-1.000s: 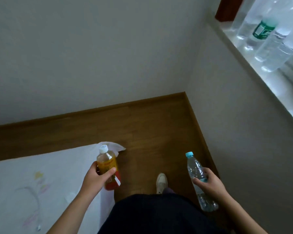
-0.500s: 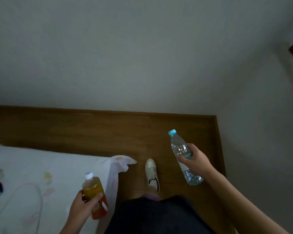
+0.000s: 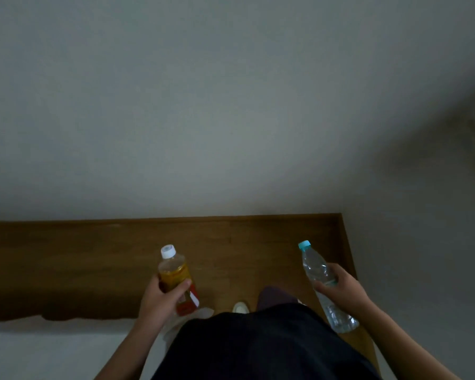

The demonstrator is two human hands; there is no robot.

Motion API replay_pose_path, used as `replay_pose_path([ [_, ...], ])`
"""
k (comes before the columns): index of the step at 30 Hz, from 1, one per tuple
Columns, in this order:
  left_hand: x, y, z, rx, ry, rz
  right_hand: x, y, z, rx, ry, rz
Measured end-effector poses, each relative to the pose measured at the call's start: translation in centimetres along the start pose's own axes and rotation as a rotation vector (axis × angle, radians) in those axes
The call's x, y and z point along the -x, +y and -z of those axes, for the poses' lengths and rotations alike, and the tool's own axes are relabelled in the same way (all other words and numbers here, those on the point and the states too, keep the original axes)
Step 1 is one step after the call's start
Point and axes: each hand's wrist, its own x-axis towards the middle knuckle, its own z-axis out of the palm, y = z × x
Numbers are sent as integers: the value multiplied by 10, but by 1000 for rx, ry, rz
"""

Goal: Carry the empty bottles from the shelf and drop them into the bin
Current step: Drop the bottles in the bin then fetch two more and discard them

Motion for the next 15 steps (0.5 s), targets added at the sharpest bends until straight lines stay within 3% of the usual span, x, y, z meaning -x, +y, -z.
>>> replay_pose_path([
  [8,-71,98,9,54,74,-70,-112,-82,45,152,-64,88],
  [15,-77,76,31,296,330,83,-207,-218,44,252,-247,295],
])
